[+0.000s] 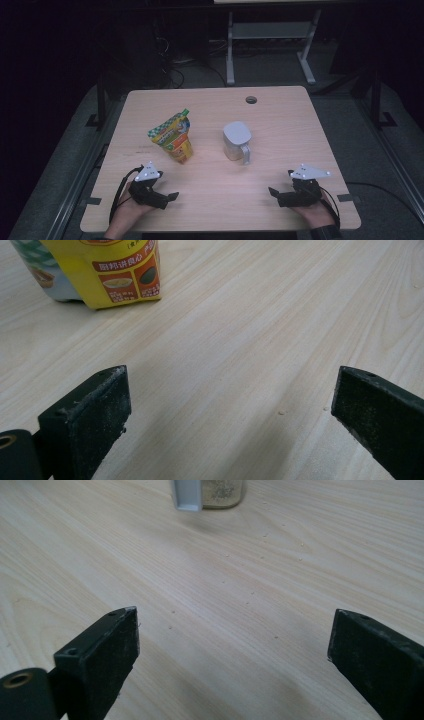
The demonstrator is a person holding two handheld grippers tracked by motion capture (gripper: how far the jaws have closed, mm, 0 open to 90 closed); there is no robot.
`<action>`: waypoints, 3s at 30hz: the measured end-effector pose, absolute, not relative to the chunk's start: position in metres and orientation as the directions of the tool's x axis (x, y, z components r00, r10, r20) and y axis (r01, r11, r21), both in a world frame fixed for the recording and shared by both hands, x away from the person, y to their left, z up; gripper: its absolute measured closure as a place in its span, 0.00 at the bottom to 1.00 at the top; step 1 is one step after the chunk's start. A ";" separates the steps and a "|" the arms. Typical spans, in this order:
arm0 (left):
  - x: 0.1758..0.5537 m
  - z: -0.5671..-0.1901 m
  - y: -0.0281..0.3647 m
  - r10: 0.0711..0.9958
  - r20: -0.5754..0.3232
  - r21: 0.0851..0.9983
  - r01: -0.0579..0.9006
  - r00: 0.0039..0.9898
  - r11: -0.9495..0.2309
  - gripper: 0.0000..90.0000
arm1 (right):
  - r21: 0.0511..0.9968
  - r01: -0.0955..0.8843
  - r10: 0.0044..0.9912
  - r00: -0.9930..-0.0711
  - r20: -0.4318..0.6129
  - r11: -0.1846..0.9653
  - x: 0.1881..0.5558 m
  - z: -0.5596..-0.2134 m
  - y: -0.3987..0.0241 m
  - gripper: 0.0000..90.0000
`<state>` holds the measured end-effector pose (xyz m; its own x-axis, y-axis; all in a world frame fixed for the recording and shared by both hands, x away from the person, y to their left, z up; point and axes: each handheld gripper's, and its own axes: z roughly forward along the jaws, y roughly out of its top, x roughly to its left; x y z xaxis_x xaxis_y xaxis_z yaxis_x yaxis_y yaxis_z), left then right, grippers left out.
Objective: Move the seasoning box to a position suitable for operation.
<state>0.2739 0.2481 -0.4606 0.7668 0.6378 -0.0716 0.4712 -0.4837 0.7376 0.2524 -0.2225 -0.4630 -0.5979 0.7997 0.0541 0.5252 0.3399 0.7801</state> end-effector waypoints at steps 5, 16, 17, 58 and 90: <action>0.274 -0.460 0.248 0.637 -0.069 0.737 0.470 0.768 -0.486 0.02 | 0.783 0.521 0.798 -0.601 0.053 0.341 0.251 -0.462 -0.222 0.12; 0.273 -0.459 0.251 0.640 -0.088 0.751 0.473 0.763 -0.461 0.02 | 0.777 0.529 0.797 -0.601 0.059 0.341 0.248 -0.458 -0.215 0.20; 0.273 -0.459 0.251 0.638 -0.088 0.753 0.471 0.765 -0.460 0.02 | 0.774 0.532 0.797 -0.601 0.059 0.343 0.248 -0.459 -0.214 0.20; 0.272 -0.457 0.255 0.652 -0.100 0.752 0.486 0.752 -0.446 0.02 | 0.802 0.507 0.770 -0.631 0.096 0.316 0.288 -0.430 -0.185 0.40; 0.271 -0.458 0.256 0.653 -0.101 0.752 0.487 0.751 -0.444 0.02 | 0.812 0.507 0.783 -0.613 0.104 0.289 0.326 -0.414 -0.146 0.52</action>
<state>0.2710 0.2563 -0.4583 0.7507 0.6529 -0.1008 0.4870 -0.4438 0.7523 0.3257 -0.1457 -0.4136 -0.6130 0.7833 0.1037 0.5069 0.2892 0.8120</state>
